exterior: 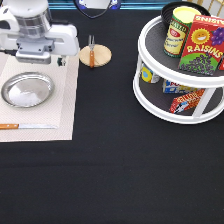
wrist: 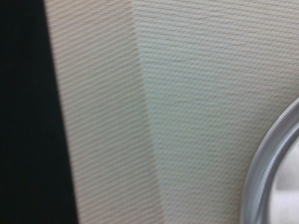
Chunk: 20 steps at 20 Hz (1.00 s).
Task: Arrange plate and fork
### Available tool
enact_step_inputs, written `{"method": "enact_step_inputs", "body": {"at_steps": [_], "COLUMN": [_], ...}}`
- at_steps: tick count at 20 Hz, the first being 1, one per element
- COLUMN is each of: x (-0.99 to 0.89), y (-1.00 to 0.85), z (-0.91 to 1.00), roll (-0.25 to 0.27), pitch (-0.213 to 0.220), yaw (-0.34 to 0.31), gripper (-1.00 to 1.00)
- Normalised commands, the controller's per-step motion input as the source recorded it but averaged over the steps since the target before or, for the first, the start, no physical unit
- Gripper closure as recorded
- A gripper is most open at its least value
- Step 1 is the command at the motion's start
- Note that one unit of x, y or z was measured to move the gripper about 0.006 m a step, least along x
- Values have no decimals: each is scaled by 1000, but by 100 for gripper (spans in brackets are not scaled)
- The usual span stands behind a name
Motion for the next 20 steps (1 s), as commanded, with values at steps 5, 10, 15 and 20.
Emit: {"method": "enact_step_inputs", "body": {"at_steps": [5, 10, 15, 20], "x": [-771, -744, -751, -956], "y": [743, 819, 774, 475], "z": [166, 74, -186, -444], "roll": [-95, -95, -102, -47], "pitch": [-149, -91, -75, -86], "yaw": [0, 0, 0, 15], "gripper": [-100, -100, -100, -100]}}
